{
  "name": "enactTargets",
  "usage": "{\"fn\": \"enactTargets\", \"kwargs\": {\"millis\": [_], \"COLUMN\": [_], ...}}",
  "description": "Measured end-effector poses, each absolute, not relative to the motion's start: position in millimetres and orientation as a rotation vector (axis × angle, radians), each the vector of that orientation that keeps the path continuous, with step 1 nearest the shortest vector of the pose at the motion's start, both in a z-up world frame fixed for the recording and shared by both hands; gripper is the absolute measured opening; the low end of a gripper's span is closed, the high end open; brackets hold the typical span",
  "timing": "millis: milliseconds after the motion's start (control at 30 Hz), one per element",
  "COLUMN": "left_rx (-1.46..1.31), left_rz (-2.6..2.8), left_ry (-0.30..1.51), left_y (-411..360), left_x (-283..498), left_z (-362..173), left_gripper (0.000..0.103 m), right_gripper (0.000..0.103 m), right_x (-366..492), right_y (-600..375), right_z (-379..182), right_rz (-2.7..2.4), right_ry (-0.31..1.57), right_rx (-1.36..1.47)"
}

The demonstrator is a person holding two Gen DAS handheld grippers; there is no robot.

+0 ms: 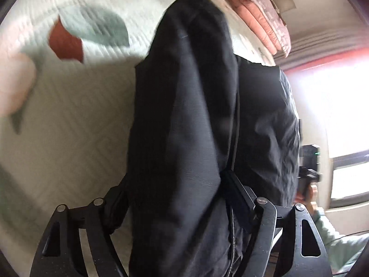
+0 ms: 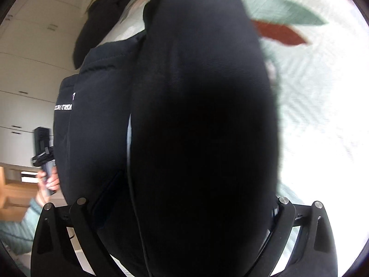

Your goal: Fold large clothes

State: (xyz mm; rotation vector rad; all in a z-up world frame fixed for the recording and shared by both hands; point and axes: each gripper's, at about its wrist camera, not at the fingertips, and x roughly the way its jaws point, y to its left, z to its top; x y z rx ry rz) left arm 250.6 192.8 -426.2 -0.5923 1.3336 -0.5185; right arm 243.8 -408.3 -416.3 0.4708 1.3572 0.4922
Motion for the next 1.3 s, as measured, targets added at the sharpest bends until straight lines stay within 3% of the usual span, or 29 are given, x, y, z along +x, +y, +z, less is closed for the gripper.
{"fn": "enactTargets", "kwargs": {"millis": [33,133,200,267,333,667,967,1300], "left_rx": [-0.615,-0.648,-0.645,-0.614,-0.590,-0.504,-0.448,-0.472], "left_rz": [-0.529,-0.557,-0.571,-0.575,-0.576,-0.747,-0.874,-0.887], "left_ry": [1.341,1.347,1.329,1.291,1.252,1.026,0.918,0.905], "left_y": [192,189,187,186,183,153,107,-36], "left_x": [253,259,259,254,245,212,206,211], "left_z": [-431,-441,-436,-424,-408,-312,-250,-244], "left_gripper": [0.077,0.076,0.064,0.049,0.041,0.038,0.037,0.038], "right_gripper": [0.100,0.079,0.066,0.045,0.039,0.034,0.034,0.034], "right_x": [247,247,243,230,219,191,156,132], "right_y": [-408,-401,-398,-380,-364,-334,-383,-504], "right_z": [-417,-414,-410,-400,-386,-319,-265,-248], "right_rz": [0.504,0.520,0.501,0.481,0.469,0.458,0.378,0.295], "right_ry": [1.342,1.306,1.282,1.254,1.218,1.092,1.022,1.032], "right_rx": [0.467,0.470,0.446,0.435,0.387,0.261,0.266,0.204]}}
